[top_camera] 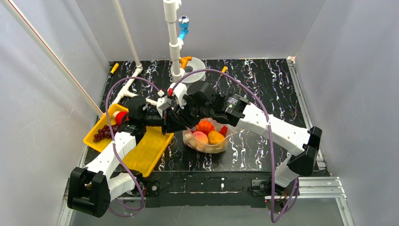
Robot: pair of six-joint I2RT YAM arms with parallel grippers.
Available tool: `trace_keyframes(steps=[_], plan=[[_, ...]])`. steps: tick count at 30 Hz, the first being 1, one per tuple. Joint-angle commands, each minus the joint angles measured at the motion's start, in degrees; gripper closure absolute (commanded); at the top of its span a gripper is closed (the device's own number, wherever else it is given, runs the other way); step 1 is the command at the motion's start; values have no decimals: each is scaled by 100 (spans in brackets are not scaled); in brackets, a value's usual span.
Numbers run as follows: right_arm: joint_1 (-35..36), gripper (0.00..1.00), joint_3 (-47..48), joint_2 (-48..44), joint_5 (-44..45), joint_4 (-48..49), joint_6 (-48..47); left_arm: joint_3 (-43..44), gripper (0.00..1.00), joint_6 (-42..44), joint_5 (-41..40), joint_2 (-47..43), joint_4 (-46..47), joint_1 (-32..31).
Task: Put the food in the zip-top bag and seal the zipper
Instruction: Zip the zipper food storage bag at the center of the board.
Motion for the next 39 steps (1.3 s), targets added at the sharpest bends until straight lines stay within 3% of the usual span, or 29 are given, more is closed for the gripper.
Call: trace_keyframes(steps=[1,6,20,24,28,34,39], plan=[[28,60,5,-167,379,256,75,211,100,65,37,-105,-21,20],[29,66,-40,-144,400,215,47,215,100,66,41,-96,-24,24],[200,57,-203,-175,203,309,82,227,100,60,30,-72,-12,20],[196,64,-315,-177,354,332,82,220,100,61,33,-69,-18,24],[195,78,-407,-252,432,412,82,219,100,64,33,-62,-21,26],[197,74,-503,-295,598,499,-23,211,100,79,37,-75,-33,34],[195,88,-551,-347,685,479,-136,206,100,92,-8,-86,-73,28]])
